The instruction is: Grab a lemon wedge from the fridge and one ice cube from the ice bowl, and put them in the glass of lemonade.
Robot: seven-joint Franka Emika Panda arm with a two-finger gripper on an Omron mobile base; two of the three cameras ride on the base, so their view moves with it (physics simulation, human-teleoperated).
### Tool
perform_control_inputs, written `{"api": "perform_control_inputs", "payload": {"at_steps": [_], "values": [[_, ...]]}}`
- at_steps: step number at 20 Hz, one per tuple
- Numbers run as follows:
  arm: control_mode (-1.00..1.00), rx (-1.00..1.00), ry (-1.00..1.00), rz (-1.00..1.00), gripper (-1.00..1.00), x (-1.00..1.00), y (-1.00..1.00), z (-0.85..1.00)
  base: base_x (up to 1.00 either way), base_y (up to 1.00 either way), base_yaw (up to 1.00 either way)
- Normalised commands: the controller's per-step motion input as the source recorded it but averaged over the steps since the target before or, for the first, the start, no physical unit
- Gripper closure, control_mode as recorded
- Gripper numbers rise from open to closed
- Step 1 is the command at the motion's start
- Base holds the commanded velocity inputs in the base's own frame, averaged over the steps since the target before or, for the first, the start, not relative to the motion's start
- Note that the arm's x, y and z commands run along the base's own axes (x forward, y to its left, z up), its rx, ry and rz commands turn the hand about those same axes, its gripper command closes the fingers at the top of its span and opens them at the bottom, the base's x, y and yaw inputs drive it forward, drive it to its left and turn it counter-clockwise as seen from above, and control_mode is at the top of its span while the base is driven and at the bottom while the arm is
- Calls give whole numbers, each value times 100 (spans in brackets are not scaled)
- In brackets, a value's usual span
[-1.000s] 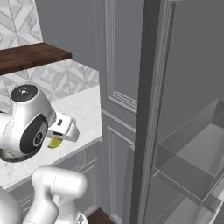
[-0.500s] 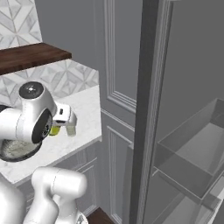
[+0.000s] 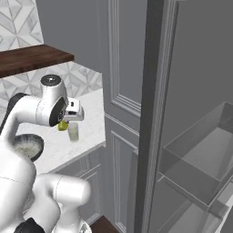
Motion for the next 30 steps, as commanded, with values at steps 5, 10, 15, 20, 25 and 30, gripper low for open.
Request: {"api": "perform_control_inputs", "payload": {"at_steps": [5, 10, 15, 20, 25, 30], "values": [[-100, -4, 17, -2, 100, 100, 43, -51, 0, 0, 0], [-100, 0, 20, 0, 100, 99, 23, -46, 0, 0, 0], [-100, -1, 15, 0, 100, 40, 13, -5, 0, 0, 0], [-100, 0, 0, 0, 100, 27, 1, -8, 0, 0, 0], [-100, 0, 3, 0, 100, 1, 3, -46, 0, 0, 0], [-100, 0, 0, 0, 100, 2, 3, -23, 0, 0, 0]]}}
